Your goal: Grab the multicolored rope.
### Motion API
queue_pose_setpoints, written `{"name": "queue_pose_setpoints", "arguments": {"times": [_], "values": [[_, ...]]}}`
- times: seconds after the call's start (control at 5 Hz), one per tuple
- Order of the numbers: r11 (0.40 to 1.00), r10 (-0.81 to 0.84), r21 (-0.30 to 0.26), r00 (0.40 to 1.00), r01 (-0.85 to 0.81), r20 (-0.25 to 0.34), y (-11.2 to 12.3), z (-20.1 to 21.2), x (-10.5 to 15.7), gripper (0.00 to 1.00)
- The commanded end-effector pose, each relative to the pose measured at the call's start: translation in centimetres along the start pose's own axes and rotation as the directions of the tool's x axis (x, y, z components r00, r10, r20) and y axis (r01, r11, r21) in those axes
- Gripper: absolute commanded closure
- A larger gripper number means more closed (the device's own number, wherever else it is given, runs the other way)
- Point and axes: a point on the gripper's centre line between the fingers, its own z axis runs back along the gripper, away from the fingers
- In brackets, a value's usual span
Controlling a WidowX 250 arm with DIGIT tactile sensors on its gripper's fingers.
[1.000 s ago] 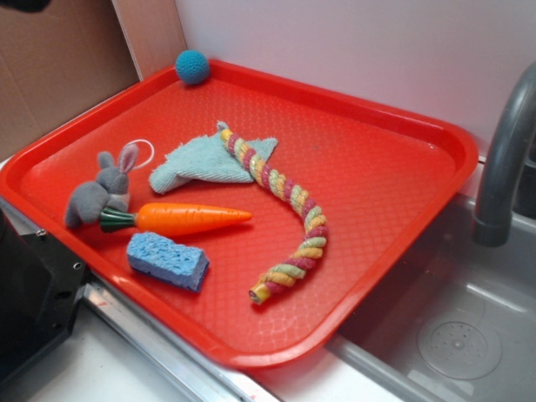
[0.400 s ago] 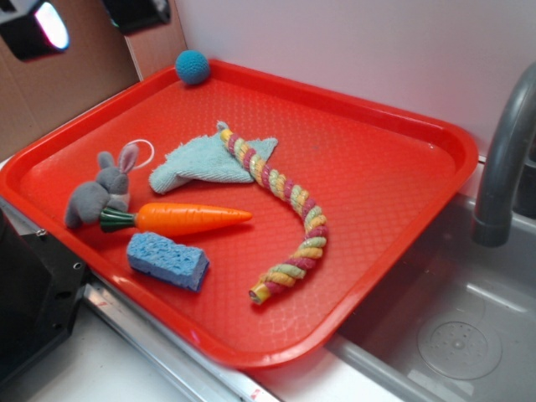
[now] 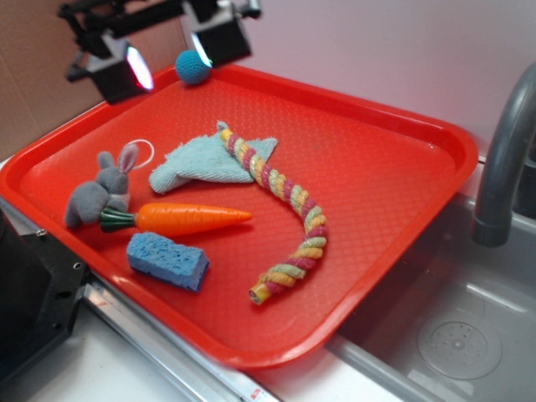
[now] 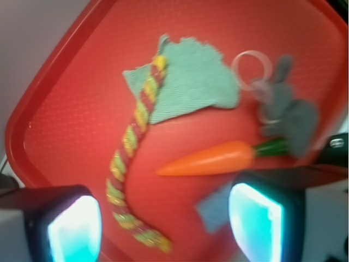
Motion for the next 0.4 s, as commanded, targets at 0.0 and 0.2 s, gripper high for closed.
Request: {"name": "queue_pose_setpoints", "arguments": {"times": [0.0, 0.2], "values": [[1.0, 0.025, 0.007, 0.998, -0.026, 0.049, -3.5, -4.1, -0.2, 0.0], [0.998, 0.04, 0.043, 0.999, -0.042, 0.03, -4.1, -7.0, -0.2, 0.0]]}}
